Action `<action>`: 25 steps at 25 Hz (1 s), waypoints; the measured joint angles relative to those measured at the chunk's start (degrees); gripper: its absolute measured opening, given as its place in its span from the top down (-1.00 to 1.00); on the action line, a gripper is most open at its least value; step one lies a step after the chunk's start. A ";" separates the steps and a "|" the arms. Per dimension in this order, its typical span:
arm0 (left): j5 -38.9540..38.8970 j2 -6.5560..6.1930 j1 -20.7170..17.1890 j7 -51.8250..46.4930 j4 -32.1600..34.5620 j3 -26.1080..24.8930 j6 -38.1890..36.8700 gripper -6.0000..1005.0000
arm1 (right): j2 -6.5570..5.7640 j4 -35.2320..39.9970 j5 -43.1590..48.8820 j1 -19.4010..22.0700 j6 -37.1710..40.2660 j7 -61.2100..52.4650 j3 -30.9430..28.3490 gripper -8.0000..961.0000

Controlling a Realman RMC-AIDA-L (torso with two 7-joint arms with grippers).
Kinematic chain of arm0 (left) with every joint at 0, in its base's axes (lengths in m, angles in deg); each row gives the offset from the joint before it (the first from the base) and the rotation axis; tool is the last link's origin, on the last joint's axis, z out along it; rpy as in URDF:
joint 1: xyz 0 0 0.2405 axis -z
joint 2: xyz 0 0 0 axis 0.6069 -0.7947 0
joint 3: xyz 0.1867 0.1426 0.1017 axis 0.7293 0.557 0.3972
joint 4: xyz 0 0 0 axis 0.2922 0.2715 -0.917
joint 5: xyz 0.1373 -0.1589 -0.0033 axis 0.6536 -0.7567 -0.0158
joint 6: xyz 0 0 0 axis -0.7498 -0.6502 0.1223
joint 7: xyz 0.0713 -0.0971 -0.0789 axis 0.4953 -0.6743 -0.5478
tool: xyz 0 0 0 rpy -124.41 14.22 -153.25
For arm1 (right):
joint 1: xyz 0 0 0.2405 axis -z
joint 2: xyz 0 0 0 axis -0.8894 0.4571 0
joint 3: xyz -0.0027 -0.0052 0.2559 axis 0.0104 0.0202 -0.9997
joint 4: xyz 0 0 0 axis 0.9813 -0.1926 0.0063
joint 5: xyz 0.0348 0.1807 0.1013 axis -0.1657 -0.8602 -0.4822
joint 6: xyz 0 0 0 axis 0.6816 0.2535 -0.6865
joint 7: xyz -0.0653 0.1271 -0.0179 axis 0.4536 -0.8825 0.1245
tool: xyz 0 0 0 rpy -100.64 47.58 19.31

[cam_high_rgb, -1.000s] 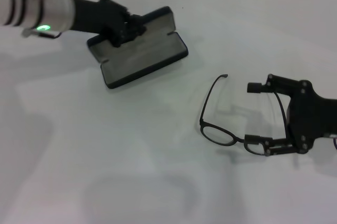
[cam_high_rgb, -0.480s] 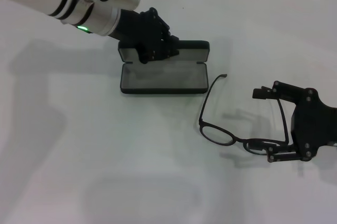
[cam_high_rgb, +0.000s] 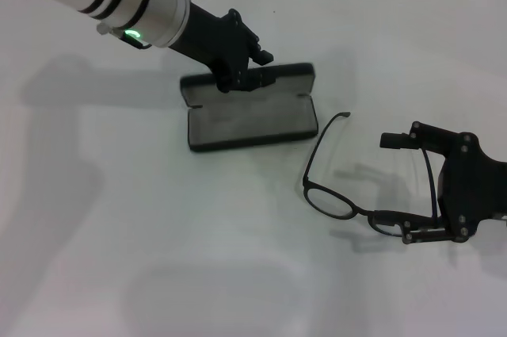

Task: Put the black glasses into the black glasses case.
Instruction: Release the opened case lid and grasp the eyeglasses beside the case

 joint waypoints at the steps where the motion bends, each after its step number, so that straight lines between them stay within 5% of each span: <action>1: 0.33 0.04 0.09 -0.10 0.00 0.00 -0.02 0.41 | -0.02 0.00 -0.01 0.00 0.00 0.00 0.00 -0.81; 7: -0.06 0.14 0.16 1.28 0.00 -0.04 -0.68 0.34 | -0.08 0.05 -0.09 0.00 -0.02 -0.09 -0.10 -0.79; 9: -1.55 0.10 -0.03 2.35 -0.15 -0.08 -2.20 0.08 | -0.05 0.06 -0.10 0.00 -0.12 -0.18 -0.10 -0.78; 10: -3.48 0.04 -0.37 3.41 -0.29 -0.09 -3.59 -0.04 | -0.03 0.06 -0.12 0.00 -0.20 -0.24 -0.11 -0.78; 14: -14.84 -0.16 -3.51 8.02 -1.19 -0.09 -10.53 -0.04 | 0.14 0.20 -0.17 -0.01 -0.44 -0.50 -1.45 -0.76; 20: -43.09 0.11 -18.14 13.60 5.88 -0.16 -13.34 -0.04 | 0.45 6.11 1.49 -0.54 -0.72 -10.31 -2.96 -0.74; 25: -56.72 0.18 -29.16 22.08 16.68 -0.17 -13.07 -0.05 | 1.47 27.78 14.39 -0.54 -0.47 -35.87 -1.57 -0.72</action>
